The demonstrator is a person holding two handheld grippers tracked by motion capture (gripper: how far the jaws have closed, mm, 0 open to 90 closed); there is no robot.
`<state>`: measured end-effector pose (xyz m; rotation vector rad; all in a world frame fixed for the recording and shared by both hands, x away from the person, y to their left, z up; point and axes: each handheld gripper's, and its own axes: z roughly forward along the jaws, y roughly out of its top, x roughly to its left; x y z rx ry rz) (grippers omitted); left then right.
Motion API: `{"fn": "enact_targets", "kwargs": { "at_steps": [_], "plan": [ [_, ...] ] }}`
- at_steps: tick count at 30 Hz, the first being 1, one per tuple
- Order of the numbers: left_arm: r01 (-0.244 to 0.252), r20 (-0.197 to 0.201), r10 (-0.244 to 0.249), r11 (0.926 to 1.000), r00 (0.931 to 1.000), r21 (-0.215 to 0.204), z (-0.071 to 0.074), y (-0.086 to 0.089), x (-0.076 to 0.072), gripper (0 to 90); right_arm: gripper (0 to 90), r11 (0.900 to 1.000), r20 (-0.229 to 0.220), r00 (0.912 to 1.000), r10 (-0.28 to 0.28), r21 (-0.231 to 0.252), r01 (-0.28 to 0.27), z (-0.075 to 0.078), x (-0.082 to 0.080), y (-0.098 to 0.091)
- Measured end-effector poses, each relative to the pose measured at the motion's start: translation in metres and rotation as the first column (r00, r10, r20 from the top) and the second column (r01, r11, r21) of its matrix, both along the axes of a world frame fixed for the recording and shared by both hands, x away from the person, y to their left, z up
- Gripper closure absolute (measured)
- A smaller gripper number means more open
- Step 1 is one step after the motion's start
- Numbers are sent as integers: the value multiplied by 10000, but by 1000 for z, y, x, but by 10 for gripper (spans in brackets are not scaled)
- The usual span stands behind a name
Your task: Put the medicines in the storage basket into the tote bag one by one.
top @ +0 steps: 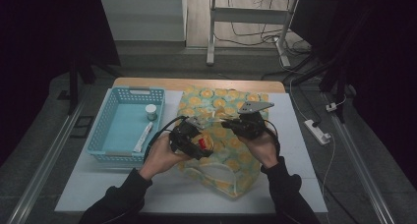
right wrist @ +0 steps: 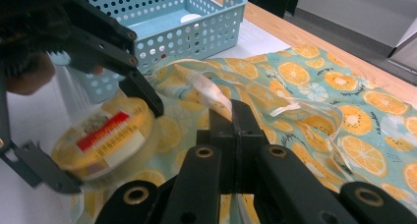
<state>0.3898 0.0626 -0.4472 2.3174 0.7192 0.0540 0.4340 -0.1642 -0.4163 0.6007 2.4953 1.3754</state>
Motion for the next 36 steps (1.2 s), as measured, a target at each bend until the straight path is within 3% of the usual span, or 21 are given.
{"fn": "enact_targets", "kwargs": {
  "at_steps": [5, 15, 24, 36],
  "plan": [
    [197, 237, -195, 9998, 9995, -101, -3, -12, 5, 205, 900, 10000, 14, 10000, -11, -4, 11, 0, 0, 0],
    [365, 178, -362, 9991, 9992, -219, -19, -29, 20, 205, 900, 10000, 39, 10000, 33, 24, -33, 1, -2, 1],
    [-334, 133, 339, 9988, 9993, -361, -29, -30, 38, 205, 900, 9999, 38, 9999, 101, -39, -101, 0, -3, 3],
    [-1277, 375, 1290, 9912, 9909, -355, -47, -31, 62, 205, 900, 9997, 4, 9999, 154, -186, -154, -4, -3, 6]
  ]
}}
